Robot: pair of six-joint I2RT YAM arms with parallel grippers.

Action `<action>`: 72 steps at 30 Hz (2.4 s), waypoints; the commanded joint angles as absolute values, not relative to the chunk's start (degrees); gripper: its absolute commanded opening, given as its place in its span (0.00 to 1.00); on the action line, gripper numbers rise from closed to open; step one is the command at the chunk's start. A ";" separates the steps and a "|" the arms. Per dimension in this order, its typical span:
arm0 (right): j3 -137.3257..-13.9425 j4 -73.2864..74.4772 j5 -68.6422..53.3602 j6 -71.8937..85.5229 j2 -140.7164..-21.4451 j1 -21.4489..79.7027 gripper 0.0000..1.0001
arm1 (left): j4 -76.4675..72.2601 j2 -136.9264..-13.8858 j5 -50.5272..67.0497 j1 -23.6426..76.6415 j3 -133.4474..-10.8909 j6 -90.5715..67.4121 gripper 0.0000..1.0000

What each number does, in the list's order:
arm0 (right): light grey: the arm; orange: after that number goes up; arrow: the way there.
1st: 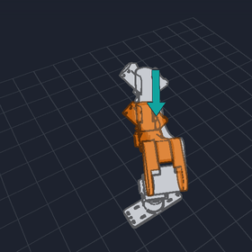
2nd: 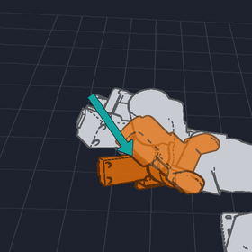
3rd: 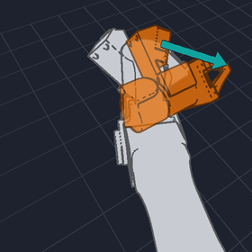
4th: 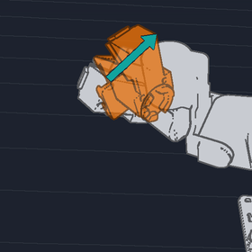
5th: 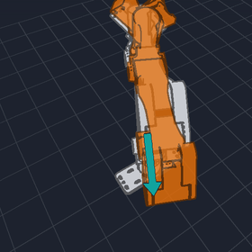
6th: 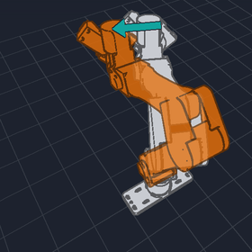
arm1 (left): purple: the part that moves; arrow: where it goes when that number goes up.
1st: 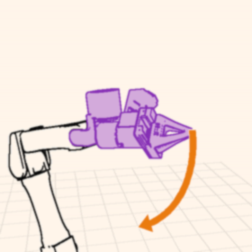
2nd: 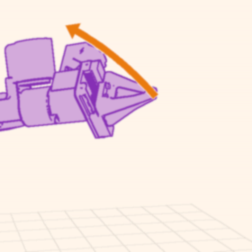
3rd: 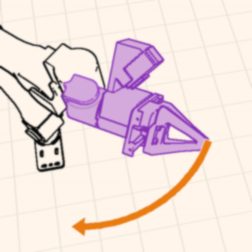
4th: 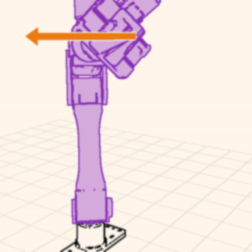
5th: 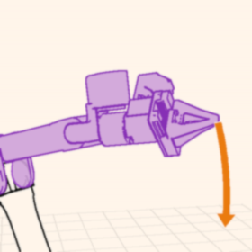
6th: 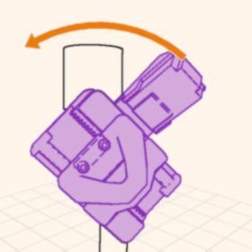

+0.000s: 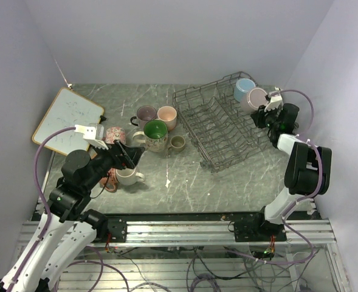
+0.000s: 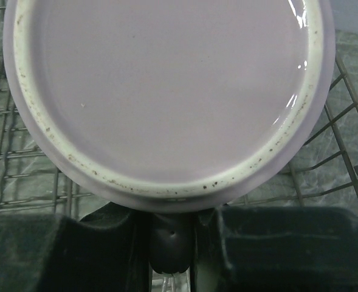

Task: Load the cups into the dish rack
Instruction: Turn the cup upside down in the dish rack.

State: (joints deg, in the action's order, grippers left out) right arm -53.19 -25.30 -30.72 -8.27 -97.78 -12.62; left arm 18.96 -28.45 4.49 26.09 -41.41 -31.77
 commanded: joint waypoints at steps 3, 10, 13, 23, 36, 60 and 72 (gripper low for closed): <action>-59.33 -30.20 -29.14 -9.86 -100.47 -13.12 0.00 | 18.64 -28.06 3.95 25.75 -41.04 -32.26 0.95; -62.00 -29.78 -28.37 -9.59 -104.51 -13.10 0.00 | 18.88 -28.12 3.80 25.75 -40.96 -32.52 0.95; -62.89 -29.52 -28.17 -9.58 -105.90 -13.14 0.00 | 19.03 -28.02 3.69 25.75 -41.03 -32.56 0.95; -66.42 -26.68 -28.89 -9.98 -110.41 -13.01 0.00 | 18.64 -28.51 3.70 25.75 -40.87 -32.78 0.95; -72.09 -21.88 -29.57 -11.22 -115.19 -12.92 0.00 | 18.37 -29.17 3.68 25.75 -41.04 -32.84 0.95; -81.15 -13.77 -29.00 -13.09 -122.39 -10.93 0.00 | 19.11 -29.22 3.21 25.75 -41.31 -32.53 0.95; -85.16 -9.51 -29.01 -14.10 -124.61 -9.76 0.07 | 19.69 -28.70 2.88 25.71 -41.31 -32.52 0.95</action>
State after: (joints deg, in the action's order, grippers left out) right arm -81.58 -6.81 -27.88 -13.02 -124.64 -10.44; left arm 19.62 -29.39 4.03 26.09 -41.28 -32.58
